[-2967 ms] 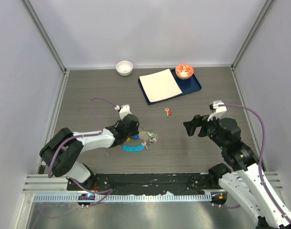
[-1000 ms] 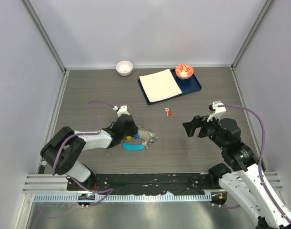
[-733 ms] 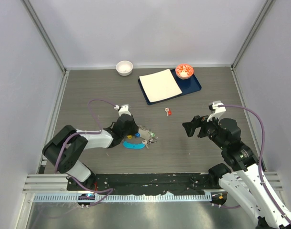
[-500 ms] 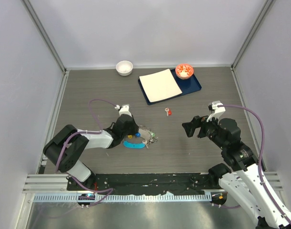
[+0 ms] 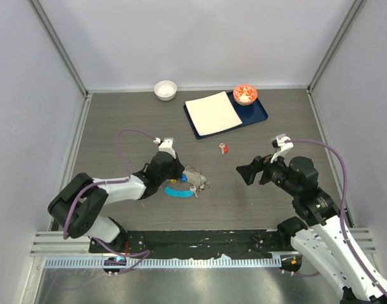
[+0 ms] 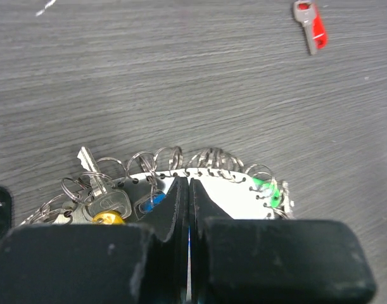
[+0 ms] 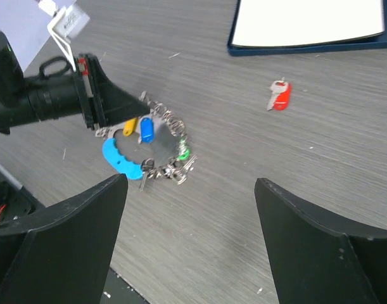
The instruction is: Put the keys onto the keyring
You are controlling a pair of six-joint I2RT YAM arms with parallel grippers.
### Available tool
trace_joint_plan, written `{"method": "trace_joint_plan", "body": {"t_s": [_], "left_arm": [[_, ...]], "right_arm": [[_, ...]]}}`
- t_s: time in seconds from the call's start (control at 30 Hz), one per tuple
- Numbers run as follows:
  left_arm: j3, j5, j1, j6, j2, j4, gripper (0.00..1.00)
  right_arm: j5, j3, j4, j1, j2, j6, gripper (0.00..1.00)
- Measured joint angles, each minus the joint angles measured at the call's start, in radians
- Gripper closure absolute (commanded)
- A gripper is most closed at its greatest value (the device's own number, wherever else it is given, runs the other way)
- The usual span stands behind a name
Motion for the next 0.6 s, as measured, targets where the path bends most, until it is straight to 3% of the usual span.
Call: {"method": "trace_joint_plan", "body": {"t_s": [0.23,0.5,0.6], "left_arm": [[-0.003,0.007,0.000,0.045,-0.148,-0.074,0.98],[0.001,0.003,0.000,0.031,-0.144,-0.105,0.64],[0.021,0.003,0.000,-0.017,-0.088,-0.120,0.62]], "right_arm": [[-0.141,-0.043,0.100,0.000,0.103,0.011,0.12],[-0.189,-0.089,0.168,0.006,0.152,0.028,0.13],[-0.190,-0.089,0.176,0.006,0.148,0.029,0.13]]}}
